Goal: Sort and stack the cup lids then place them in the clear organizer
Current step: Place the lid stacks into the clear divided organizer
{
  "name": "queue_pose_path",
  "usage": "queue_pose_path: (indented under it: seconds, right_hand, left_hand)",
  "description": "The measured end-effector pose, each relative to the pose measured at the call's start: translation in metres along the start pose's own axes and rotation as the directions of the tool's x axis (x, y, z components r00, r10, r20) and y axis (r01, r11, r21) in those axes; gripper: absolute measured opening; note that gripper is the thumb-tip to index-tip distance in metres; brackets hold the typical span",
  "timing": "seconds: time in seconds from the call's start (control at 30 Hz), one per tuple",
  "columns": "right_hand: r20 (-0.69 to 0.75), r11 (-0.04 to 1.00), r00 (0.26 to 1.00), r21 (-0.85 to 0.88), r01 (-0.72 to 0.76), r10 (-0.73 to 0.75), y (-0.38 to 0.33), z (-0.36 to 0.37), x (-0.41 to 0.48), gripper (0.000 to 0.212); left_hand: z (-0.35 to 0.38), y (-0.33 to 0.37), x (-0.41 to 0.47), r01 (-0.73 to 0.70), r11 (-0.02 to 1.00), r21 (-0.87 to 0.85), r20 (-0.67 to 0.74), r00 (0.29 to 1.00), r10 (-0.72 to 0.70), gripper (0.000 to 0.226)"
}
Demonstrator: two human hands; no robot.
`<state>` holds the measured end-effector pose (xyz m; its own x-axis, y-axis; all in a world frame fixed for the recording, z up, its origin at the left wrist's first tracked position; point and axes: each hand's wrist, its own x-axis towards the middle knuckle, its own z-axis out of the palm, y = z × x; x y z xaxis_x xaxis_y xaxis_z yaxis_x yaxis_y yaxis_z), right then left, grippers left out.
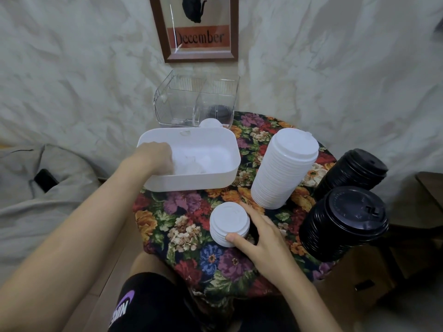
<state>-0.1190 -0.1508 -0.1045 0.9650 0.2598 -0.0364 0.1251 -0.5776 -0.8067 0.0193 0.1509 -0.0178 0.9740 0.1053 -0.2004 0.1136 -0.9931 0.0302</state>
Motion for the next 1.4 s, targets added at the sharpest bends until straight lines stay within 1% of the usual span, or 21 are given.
queue_pose_path:
  seconds: [0.1,0.2,0.33,0.47,0.57,0.63,0.7,0.73,0.8,0.83,0.9,0.93,0.97,1.0,1.03,1.1,1.17,1.23,1.3,1.33,1.4]
  right_hand:
    - [-0.004,1.0,1.0,0.002,0.003,-0.003,0.001,0.001,0.0,0.078]
    - [-0.01,1.0,1.0,0.001,0.007,-0.007,0.001,0.001,-0.001,0.076]
    - [-0.009,1.0,1.0,0.005,0.006,-0.006,0.002,0.002,0.0,0.079]
    - [-0.004,1.0,1.0,0.008,-0.001,0.001,0.002,0.002,0.0,0.078]
    - [-0.006,1.0,1.0,0.011,0.001,-0.001,0.002,0.002,-0.001,0.078]
    - [-0.006,1.0,1.0,0.009,0.001,-0.001,0.001,0.002,-0.001,0.078]
    - [-0.007,1.0,1.0,0.011,0.005,-0.005,0.001,0.002,-0.001,0.078]
    - [-0.009,1.0,1.0,0.011,0.006,-0.006,0.001,0.001,-0.001,0.078]
    - [-0.012,1.0,1.0,0.006,0.006,-0.006,0.001,0.001,-0.001,0.077]
    - [-0.014,1.0,1.0,0.002,0.009,-0.009,0.001,0.001,-0.001,0.076]
    - [-0.011,1.0,1.0,0.002,0.023,-0.023,0.0,0.001,-0.001,0.069]
    - [-0.007,1.0,1.0,0.003,0.028,-0.028,-0.001,0.001,-0.001,0.067]
    - [-0.008,0.999,0.999,0.004,0.032,-0.032,-0.002,0.0,-0.001,0.067]
    - [-0.01,0.999,0.999,0.003,0.036,-0.036,-0.002,0.0,-0.001,0.068]
    - [-0.012,0.999,0.999,0.002,0.044,-0.044,-0.001,0.001,-0.001,0.07]
    - [-0.008,0.999,0.999,0.007,0.053,-0.053,0.001,0.001,0.0,0.074]
    - [-0.002,0.999,0.999,0.007,0.05,-0.05,0.002,0.001,0.0,0.074]
    - [-0.004,0.999,0.999,0.001,0.048,-0.048,0.002,0.002,0.0,0.075]
    - [-0.008,0.998,0.998,0.009,0.055,-0.055,0.002,0.002,-0.001,0.075]
    - [-0.008,0.998,0.998,0.013,0.057,-0.057,0.001,0.002,-0.001,0.075]
    - [-0.006,0.998,0.998,0.018,0.057,-0.057,0.001,0.002,-0.001,0.077]
  left_hand:
    - [-0.001,-0.006,-0.002,0.002,0.993,-0.119,-0.137,0.99,-0.018,0.02]
    - [-0.007,-0.008,-0.009,-0.038,0.968,-0.248,-0.263,0.964,-0.029,0.018]
    - [-0.007,-0.005,-0.018,-0.095,0.944,-0.315,-0.31,0.951,-0.008,0.01]
    - [-0.008,-0.002,-0.028,-0.182,0.912,-0.367,-0.348,0.936,0.047,0.001]
    - [-0.012,0.006,-0.042,-0.25,0.861,-0.444,-0.345,0.934,0.093,0.008]
    - [-0.014,0.013,-0.054,-0.295,0.808,-0.509,-0.358,0.927,0.113,0.013]
    - [-0.014,0.02,-0.068,-0.37,0.707,-0.602,-0.388,0.91,0.146,0.013]
    - [-0.014,0.025,-0.076,-0.402,0.628,-0.666,-0.399,0.904,0.157,0.01]
    - [-0.009,0.036,-0.093,-0.423,0.427,-0.799,-0.397,0.905,0.154,0.003]
    - [-0.003,0.043,-0.101,-0.402,0.308,-0.862,-0.374,0.915,0.148,0.002]
    - [0.015,0.053,-0.115,-0.27,0.083,-0.959,-0.253,0.952,0.173,0.002]
    - [0.026,0.056,-0.12,-0.174,-0.001,-0.985,-0.17,0.965,0.201,0.007]
    - [0.038,0.059,-0.123,-0.082,-0.05,-0.995,-0.091,0.971,0.22,0.013]
    - [0.048,0.06,-0.126,-0.013,-0.06,-0.998,-0.026,0.976,0.216,0.019]
    - [0.058,0.061,-0.127,0.028,-0.048,-0.998,0.018,0.98,0.198,0.024]
    - [0.07,0.061,-0.129,0.058,0.004,-0.998,0.057,0.981,0.183,0.028]
    - [0.074,0.061,-0.129,0.055,0.059,-0.997,0.065,0.981,0.181,0.028]
    - [0.072,0.062,-0.13,0.019,0.14,-0.99,0.042,0.986,0.163,0.025]
    - [0.071,0.063,-0.128,-0.1,0.261,-0.96,-0.053,0.982,0.182,0.022]
    - [0.073,0.062,-0.127,-0.158,0.318,-0.935,-0.096,0.975,0.202,0.026]
    - [0.078,0.061,-0.125,-0.195,0.403,-0.894,-0.119,0.971,0.207,0.04]
